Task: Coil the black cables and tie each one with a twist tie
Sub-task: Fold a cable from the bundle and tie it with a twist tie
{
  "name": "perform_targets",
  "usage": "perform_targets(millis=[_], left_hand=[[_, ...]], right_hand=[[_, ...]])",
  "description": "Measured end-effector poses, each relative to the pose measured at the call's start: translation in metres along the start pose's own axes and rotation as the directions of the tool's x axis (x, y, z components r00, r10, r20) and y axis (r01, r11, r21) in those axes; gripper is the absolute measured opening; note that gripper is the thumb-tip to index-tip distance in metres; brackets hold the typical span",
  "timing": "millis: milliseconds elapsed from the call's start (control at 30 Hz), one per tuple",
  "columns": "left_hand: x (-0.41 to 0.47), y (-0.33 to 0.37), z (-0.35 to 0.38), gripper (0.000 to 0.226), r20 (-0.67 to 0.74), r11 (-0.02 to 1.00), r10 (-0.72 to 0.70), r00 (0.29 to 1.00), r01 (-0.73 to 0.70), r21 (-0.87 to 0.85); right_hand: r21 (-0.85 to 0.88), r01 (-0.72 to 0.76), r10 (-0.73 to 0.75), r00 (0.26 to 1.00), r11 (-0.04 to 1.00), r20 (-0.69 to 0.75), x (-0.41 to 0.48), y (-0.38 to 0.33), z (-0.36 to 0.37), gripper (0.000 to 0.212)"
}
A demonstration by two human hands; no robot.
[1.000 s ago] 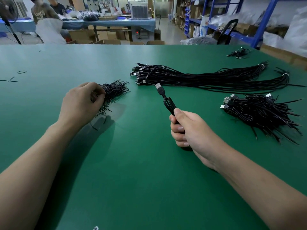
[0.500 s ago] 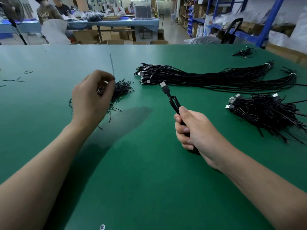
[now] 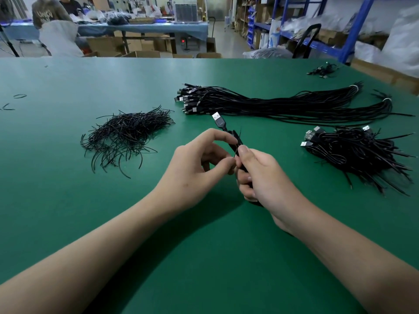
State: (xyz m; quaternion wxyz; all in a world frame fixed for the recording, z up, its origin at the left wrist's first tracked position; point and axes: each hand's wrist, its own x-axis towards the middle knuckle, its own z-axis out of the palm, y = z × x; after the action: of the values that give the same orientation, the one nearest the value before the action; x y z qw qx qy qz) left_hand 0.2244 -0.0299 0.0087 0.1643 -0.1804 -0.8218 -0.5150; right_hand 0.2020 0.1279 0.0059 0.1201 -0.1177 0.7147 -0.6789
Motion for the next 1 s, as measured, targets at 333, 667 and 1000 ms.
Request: perform_targets(millis=[333, 667, 1000], left_hand=[[0.002, -0.009, -0.008, 0.048, 0.069, 0.956, 0.135, 0.988, -0.148, 0.253], [0.002, -0.006, -0.018, 0.037, 0.109, 0.873, 0.080, 0.991, -0.122, 0.473], [0.005, 0.001, -0.016, 0.029, 0.123, 0.567, 0.340, 0.932, -0.308, 0.764]], right_hand=[[-0.111, -0.006, 0.020, 0.992, 0.994, 0.125, 0.000, -0.007, -0.009, 0.031], [-0.574, 0.171, -0.061, 0.977, 0.801, 0.206, 0.003, 0.003, -0.022, 0.032], [-0.774, 0.251, -0.172, 0.968, 0.581, 0.185, 0.001, 0.001, -0.023, 0.028]])
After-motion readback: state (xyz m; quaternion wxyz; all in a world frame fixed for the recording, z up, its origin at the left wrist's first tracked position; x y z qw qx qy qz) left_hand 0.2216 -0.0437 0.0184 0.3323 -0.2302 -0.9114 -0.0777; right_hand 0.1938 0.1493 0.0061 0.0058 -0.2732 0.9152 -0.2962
